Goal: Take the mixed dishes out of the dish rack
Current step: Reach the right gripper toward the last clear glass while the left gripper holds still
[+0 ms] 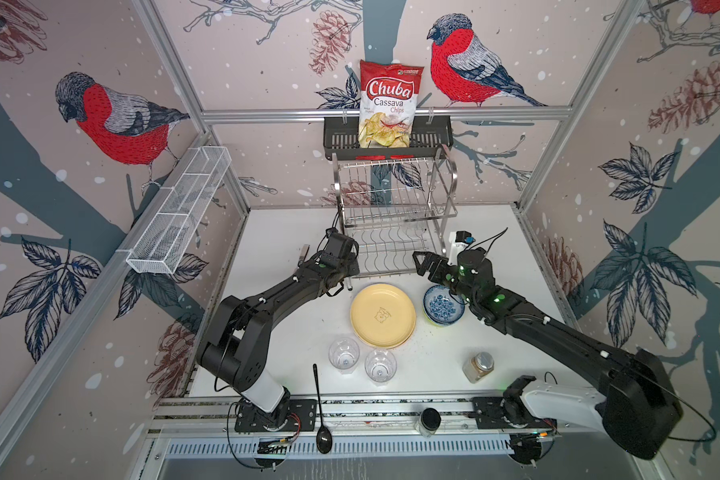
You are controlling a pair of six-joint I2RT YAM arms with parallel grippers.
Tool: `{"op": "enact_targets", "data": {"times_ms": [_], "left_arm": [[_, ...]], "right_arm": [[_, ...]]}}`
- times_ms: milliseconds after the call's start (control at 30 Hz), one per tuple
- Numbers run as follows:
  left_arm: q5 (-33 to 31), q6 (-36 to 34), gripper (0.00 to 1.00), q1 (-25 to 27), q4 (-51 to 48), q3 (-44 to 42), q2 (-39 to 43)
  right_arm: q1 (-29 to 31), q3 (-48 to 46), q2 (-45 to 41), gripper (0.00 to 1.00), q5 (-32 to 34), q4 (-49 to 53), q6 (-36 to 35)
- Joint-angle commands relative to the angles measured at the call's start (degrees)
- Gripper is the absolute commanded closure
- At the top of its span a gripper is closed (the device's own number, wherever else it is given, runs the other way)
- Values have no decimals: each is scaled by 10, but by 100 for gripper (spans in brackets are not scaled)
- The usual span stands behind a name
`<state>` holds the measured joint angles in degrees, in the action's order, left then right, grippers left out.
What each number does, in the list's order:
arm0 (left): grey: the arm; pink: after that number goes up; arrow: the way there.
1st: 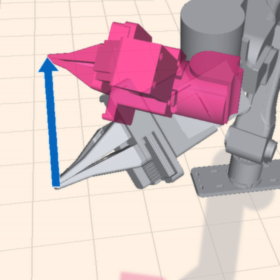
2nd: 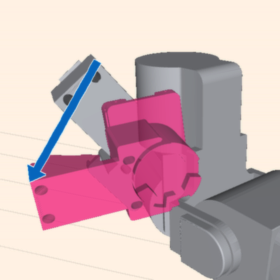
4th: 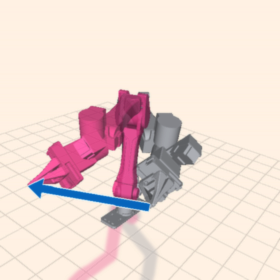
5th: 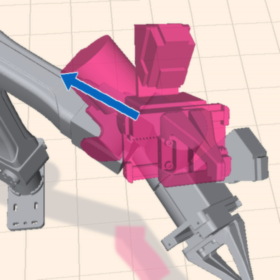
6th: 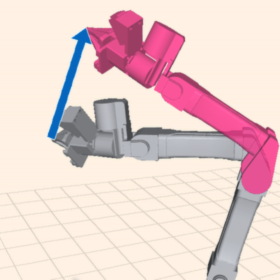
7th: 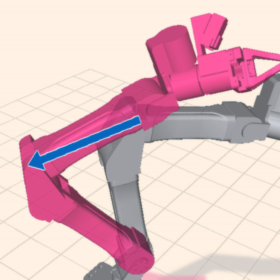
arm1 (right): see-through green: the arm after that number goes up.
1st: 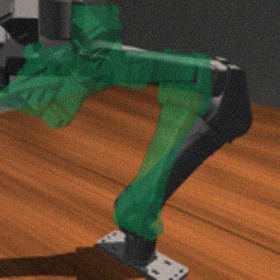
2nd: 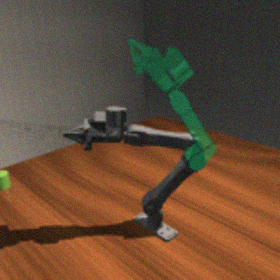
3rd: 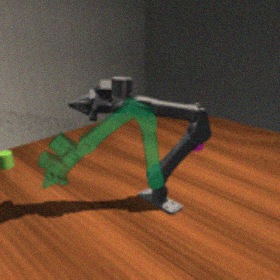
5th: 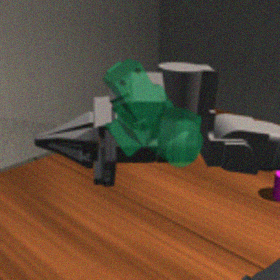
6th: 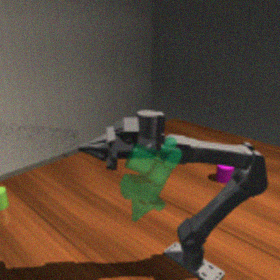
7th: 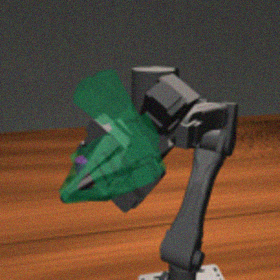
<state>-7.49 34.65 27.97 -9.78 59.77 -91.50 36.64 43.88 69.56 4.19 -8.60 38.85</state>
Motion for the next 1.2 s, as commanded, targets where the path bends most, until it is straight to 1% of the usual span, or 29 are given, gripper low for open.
{"op": "enact_targets", "data": {"times_ms": [0, 33, 67, 300, 500, 567, 733, 967, 1167], "left_arm": [[30, 4, 95, 0, -19, 3, 8], [30, 4, 96, 0, -20, 4, 10], [32, 3, 96, 0, -21, 5, 12], [48, 1, 96, 0, -23, 3, 19], [58, -2, 96, 0, -23, -1, 17], [61, -4, 95, 0, -22, -3, 17], [69, -9, 95, 0, -18, -6, 18], [80, -14, 95, 0, -11, -11, 12], [85, -15, 94, 0, -10, -9, 8]], "right_arm": [[6, 16, 19, 1, -1, -14, -26], [7, 22, 20, 1, 0, -14, -32], [10, 28, 42, 1, 2, -14, -37], [20, 84, 123, 1, 15, 0, -60], [21, 142, 188, 1, 77, 15, -99], [17, 159, 212, 1, 88, 20, -105], [3, 197, 264, 1, 83, 28, -109], [-14, 245, 322, 1, 98, 44, -123], [-35, 255, 351, 1, 96, 47, -112]]}}
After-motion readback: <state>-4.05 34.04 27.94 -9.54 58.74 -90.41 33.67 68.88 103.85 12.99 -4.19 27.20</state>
